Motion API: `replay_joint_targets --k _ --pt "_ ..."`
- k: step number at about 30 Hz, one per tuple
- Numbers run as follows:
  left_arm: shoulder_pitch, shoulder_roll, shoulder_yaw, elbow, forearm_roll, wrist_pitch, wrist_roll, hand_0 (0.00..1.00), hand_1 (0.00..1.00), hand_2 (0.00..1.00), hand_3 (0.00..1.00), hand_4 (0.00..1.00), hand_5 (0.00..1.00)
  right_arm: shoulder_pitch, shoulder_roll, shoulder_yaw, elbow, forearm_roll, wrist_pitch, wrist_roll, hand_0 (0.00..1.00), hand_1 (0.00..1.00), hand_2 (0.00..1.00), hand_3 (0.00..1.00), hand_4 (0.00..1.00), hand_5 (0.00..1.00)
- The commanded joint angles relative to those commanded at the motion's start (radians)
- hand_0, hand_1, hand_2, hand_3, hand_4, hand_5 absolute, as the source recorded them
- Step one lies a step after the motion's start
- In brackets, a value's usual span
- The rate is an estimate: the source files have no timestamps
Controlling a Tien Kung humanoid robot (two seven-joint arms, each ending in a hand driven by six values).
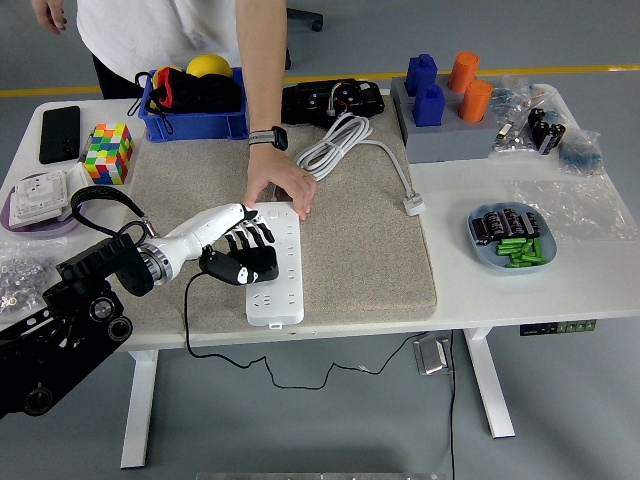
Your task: Pull the plug out,throw it away,press the button
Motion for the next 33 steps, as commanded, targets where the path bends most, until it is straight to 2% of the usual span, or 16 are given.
replay_joint_targets --k 5,8,14,17,18,21,23,24,33 --pt "-0.001 0.007 -0.026 -0.013 -0.01 -0.001 0.0 0.392 0.385 0.419 0.542 0.72 0.002 0.002 0.001 0.001 0.0 0.001 0.0 0.0 0.785 0.745 0.742 0.744 0.795 0.78" --pt "-0.002 0.003 -0.058 0.004 -0.018 0.012 -0.014 0.4 0.383 0.416 0.54 0.72 0.002 0.002 0.001 0.002 0.0 0.001 0.0 0.0 0.785 0.745 0.742 0.744 0.796 0.78" --pt "-0.029 -0.008 -0.134 0.116 0.053 0.048 -0.046 0.416 0.378 0.409 0.538 0.717 0.002 0.002 0.002 0.001 -0.001 0.001 0.0 0.0 0.785 0.745 0.742 0.744 0.796 0.779" --pt "-0.045 -0.009 -0.149 0.183 0.085 0.064 -0.064 0.416 0.378 0.409 0.538 0.717 0.002 0.002 0.002 0.001 0.0 0.001 0.0 0.0 0.785 0.745 0.742 0.744 0.796 0.779" --pt "-0.051 -0.011 -0.152 0.209 0.099 0.072 -0.071 0.443 0.379 0.402 0.538 0.718 0.002 0.002 0.002 0.001 0.0 0.001 0.0 0.0 0.785 0.745 0.742 0.744 0.796 0.779" --pt "-0.061 -0.012 -0.154 0.264 0.11 0.072 -0.072 0.443 0.379 0.402 0.538 0.718 0.002 0.002 0.002 0.001 -0.001 0.0 0.0 0.0 0.785 0.745 0.742 0.744 0.796 0.779" --pt "-0.064 -0.012 -0.15 0.288 0.102 0.069 -0.072 0.443 0.379 0.402 0.538 0.718 0.002 0.001 0.002 0.001 -0.001 0.001 0.0 0.0 0.785 0.745 0.742 0.744 0.796 0.779" --pt "-0.065 -0.012 -0.148 0.294 0.096 0.068 -0.072 0.547 0.447 0.464 0.576 0.728 0.002 0.001 0.002 0.0 -0.001 0.001 0.0 0.0 0.785 0.745 0.742 0.744 0.797 0.78" --pt "-0.07 -0.016 -0.122 0.332 0.033 0.07 -0.096 0.557 0.459 0.484 0.586 0.75 0.002 0.002 0.003 0.0 -0.001 0.002 0.001 0.001 0.785 0.745 0.742 0.744 0.797 0.78"
